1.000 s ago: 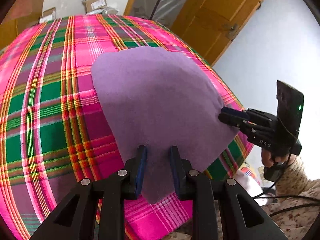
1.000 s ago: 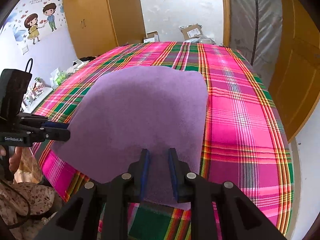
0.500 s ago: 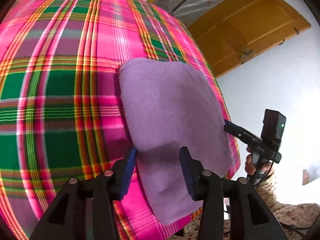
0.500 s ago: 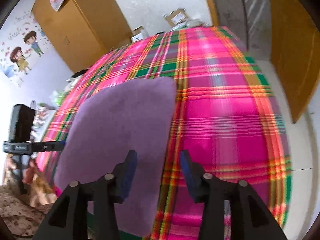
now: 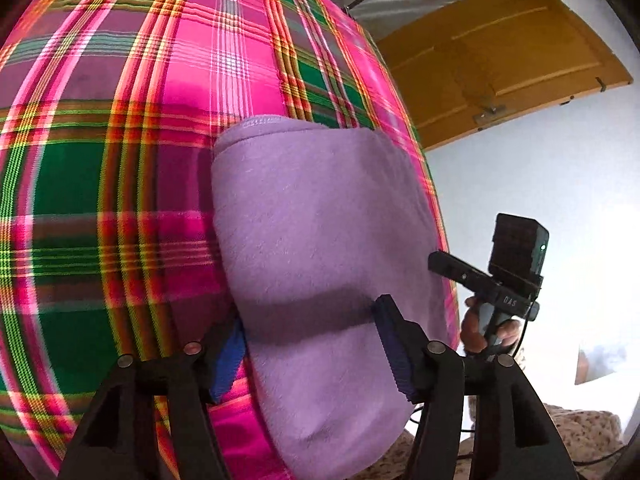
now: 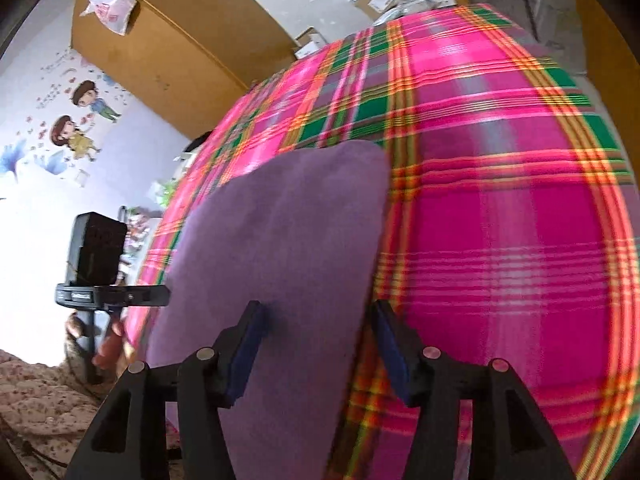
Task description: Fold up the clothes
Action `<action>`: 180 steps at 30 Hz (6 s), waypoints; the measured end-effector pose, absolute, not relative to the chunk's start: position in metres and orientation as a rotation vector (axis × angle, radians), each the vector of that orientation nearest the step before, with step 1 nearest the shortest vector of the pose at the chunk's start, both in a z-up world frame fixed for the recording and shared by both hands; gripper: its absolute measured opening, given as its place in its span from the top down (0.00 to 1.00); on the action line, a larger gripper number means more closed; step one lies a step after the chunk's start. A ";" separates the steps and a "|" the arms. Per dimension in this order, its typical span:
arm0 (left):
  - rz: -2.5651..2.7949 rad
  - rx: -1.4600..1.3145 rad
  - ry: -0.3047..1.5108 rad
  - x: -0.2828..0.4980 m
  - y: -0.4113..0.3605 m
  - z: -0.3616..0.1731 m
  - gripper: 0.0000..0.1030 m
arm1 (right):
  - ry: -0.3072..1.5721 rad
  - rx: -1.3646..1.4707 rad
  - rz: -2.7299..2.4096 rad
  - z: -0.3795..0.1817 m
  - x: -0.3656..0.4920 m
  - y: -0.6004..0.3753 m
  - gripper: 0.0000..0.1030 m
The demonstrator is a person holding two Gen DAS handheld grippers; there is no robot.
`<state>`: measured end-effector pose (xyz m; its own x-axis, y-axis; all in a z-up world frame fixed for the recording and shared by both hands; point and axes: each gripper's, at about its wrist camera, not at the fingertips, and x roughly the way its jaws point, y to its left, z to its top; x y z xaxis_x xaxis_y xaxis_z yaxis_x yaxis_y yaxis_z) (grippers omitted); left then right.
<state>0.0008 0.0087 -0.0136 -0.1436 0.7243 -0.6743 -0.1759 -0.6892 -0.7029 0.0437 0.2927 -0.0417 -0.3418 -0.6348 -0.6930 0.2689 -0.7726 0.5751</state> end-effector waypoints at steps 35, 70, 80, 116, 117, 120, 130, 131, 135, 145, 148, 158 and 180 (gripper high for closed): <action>2.174 -1.375 -0.231 0.038 0.032 0.020 0.58 | -0.146 1.222 -2.418 -0.019 0.077 0.250 0.80; 2.403 -1.370 -0.379 -0.043 -0.100 0.035 0.58 | -0.142 1.134 -2.339 0.013 0.001 0.109 0.81; 2.452 -1.380 -0.381 -0.095 -0.130 0.032 0.58 | -0.132 1.139 -2.341 0.009 -0.045 0.072 0.81; 2.490 -1.392 -0.536 -0.141 -0.182 0.009 0.54 | -0.189 1.211 -2.391 -0.028 -0.132 0.049 0.71; 2.494 -1.390 -0.538 -0.135 -0.183 0.010 0.54 | -0.192 1.213 -2.390 -0.028 -0.129 0.050 0.71; 2.516 -1.378 -0.549 -0.116 -0.185 0.011 0.54 | -0.168 1.208 -2.398 -0.027 -0.114 0.053 0.69; 2.541 -1.363 -0.614 -0.077 -0.189 0.004 0.54 | -0.094 1.172 -2.444 -0.027 -0.054 0.062 0.69; 2.538 -1.379 -0.607 -0.075 -0.189 0.003 0.54 | -0.086 1.169 -2.450 -0.027 -0.050 0.063 0.69; 2.536 -1.416 -0.595 -0.067 -0.191 0.004 0.54 | -0.074 1.194 -2.452 -0.025 -0.039 0.065 0.69; 2.541 -1.404 -0.534 -0.038 -0.162 0.010 0.56 | -0.005 1.266 -2.427 -0.026 0.002 0.053 0.69; 2.568 -1.402 -0.499 -0.030 -0.148 0.009 0.56 | 0.022 1.270 -2.432 -0.027 0.011 0.044 0.69; 2.654 -1.408 -0.359 -0.020 -0.121 -0.001 0.56 | 0.108 1.293 -2.505 -0.036 0.024 0.032 0.68; 2.860 -1.361 -0.049 -0.035 -0.099 -0.003 0.56 | 0.148 1.268 -2.639 -0.039 0.000 0.027 0.54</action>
